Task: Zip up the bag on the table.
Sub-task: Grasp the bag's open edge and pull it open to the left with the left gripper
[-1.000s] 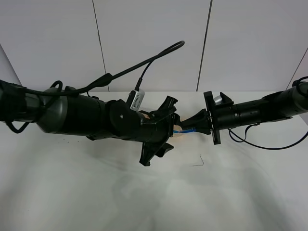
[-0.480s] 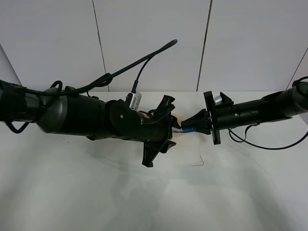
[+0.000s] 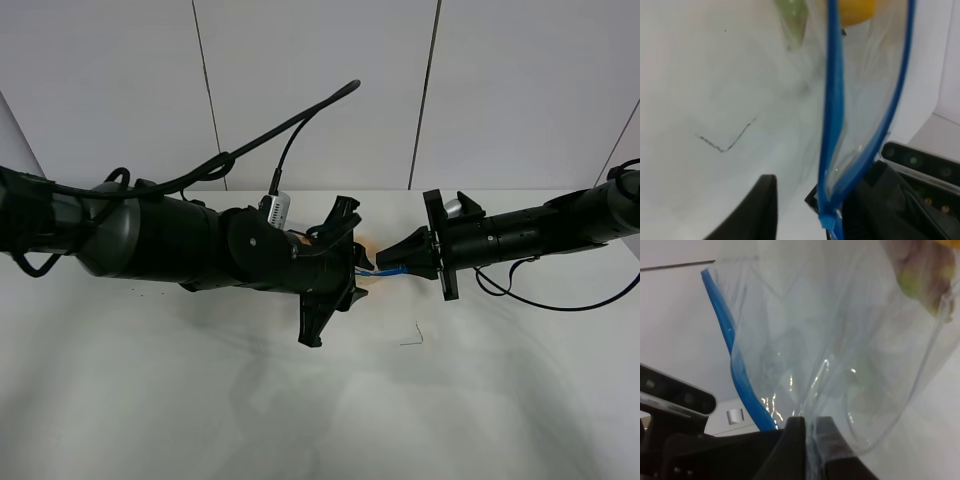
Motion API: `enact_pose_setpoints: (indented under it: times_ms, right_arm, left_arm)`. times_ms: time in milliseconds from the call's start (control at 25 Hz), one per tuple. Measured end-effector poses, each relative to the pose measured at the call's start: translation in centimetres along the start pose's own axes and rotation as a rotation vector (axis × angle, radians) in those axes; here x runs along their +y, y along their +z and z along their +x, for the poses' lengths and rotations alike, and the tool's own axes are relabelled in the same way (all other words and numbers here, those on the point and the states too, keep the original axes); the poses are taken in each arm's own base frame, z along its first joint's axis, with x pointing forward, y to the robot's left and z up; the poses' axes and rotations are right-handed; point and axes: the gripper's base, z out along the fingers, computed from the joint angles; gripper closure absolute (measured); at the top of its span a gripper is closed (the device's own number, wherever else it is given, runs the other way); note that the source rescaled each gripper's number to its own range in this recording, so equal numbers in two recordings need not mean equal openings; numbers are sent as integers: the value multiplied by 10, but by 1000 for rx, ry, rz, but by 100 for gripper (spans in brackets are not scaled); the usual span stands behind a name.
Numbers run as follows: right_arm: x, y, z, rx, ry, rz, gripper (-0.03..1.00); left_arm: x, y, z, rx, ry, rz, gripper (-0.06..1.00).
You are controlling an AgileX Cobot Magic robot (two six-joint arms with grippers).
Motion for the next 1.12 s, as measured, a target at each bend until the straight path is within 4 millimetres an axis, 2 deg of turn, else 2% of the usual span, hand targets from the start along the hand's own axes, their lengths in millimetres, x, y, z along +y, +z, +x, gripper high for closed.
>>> enact_pose_setpoints:
  times_ms: [320,520,920,1120]
  right_arm:
    - [0,0,0,2,-1,2,97]
    - [0,0,0,5,-3,4,97]
    - [0,0,0,5,-3,4,97]
    - [-1,0,0,2,-2,6,97]
  left_arm:
    - [0,0,0,0,-9,0,74]
    - [-1,0,0,-3,-10,7,93]
    - [-1,0,0,-3,-12,7,94]
    - [-1,1,-11,-11,16,-22,94]
